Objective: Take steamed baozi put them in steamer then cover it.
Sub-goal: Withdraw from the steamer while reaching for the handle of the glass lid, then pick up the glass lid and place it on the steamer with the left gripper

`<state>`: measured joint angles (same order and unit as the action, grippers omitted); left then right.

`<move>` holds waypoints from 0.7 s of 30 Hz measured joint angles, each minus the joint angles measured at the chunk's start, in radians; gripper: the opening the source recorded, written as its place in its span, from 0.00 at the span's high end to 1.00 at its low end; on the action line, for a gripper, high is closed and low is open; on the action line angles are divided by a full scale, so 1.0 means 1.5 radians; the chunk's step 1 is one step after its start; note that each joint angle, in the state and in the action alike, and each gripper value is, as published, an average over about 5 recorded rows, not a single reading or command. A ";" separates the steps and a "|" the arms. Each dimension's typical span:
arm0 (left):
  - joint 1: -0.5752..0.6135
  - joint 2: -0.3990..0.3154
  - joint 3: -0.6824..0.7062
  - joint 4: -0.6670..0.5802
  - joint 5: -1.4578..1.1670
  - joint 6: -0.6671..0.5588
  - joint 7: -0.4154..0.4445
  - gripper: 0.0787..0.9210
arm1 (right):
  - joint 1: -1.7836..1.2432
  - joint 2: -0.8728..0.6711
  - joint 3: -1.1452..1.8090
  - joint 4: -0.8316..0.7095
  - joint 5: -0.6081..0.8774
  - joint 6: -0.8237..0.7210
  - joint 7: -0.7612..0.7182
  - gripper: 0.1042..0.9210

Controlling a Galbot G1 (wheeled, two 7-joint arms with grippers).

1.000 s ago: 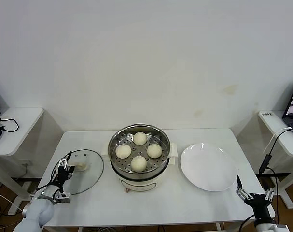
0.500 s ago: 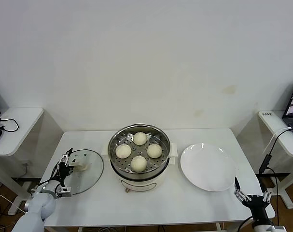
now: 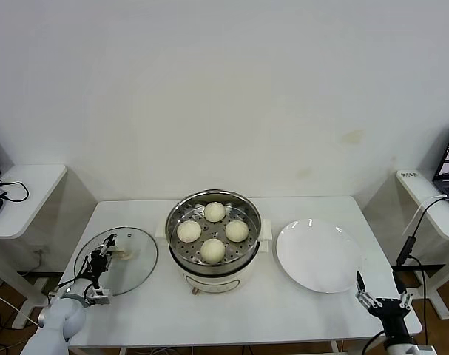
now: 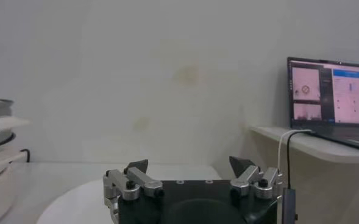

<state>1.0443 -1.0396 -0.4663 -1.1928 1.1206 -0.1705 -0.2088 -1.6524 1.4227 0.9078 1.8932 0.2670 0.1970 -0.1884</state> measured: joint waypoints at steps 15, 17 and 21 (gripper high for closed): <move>0.114 0.025 -0.085 -0.166 -0.063 0.032 0.005 0.91 | 0.002 -0.022 -0.024 0.001 0.001 -0.002 -0.002 0.12; 0.134 0.032 -0.104 -0.195 -0.076 0.040 0.014 0.91 | 0.003 -0.025 -0.028 0.002 0.000 -0.002 -0.003 0.12; 0.168 0.047 -0.144 -0.255 -0.101 0.063 0.038 0.91 | 0.003 -0.030 -0.037 0.003 -0.002 -0.003 -0.005 0.12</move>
<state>1.2956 -0.9691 -0.6829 -1.5757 0.9684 -0.0760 -0.1516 -1.6473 1.3773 0.8525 1.8972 0.2636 0.1926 -0.1962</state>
